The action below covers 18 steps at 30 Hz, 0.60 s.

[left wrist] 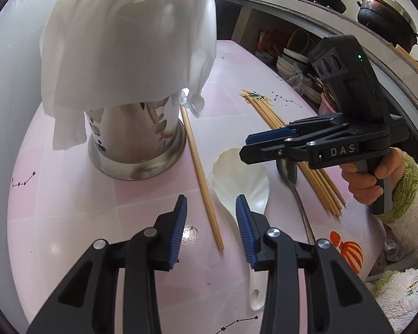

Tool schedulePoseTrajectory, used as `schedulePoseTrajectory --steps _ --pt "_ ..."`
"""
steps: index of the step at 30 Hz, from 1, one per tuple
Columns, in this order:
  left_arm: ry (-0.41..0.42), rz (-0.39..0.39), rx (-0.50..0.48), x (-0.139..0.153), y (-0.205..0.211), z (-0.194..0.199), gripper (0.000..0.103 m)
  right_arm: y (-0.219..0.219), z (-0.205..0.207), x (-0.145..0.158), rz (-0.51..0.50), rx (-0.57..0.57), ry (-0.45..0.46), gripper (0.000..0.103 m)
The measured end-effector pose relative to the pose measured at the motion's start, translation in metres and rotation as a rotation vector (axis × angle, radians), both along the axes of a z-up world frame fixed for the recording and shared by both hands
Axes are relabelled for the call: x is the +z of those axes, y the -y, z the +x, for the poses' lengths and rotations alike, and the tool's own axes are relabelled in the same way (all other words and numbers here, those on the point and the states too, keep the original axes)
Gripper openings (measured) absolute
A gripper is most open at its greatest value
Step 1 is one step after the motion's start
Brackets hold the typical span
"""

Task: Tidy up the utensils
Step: 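Grasp the white spoon tip with the right gripper and lift it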

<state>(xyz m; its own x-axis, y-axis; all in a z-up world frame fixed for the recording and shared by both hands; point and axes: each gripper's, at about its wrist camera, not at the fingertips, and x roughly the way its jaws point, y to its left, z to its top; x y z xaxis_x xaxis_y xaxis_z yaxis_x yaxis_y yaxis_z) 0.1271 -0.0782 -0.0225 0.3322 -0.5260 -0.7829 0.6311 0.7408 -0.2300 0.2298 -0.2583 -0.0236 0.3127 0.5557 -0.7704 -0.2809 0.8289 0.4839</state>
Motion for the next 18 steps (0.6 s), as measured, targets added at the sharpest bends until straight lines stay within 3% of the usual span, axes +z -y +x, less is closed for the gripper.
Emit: schedulePoseTrajectory --steps 2,4,10,18 --pt "-0.002 -0.005 -0.007 -0.002 -0.001 -0.001 0.036 -0.004 0.001 -0.005 -0.010 0.006 -0.023 0.025" --pt "0.001 -0.007 -0.016 -0.002 0.001 -0.003 0.036 -0.005 -0.001 -0.011 0.024 0.013 -0.058 0.007" --pt "-0.004 -0.047 -0.044 -0.003 0.002 -0.003 0.039 0.000 -0.013 -0.002 0.099 0.017 -0.035 0.002" --pt "-0.029 -0.110 -0.105 -0.004 -0.006 0.007 0.039 -0.009 -0.021 0.028 0.106 0.135 0.091 0.001"
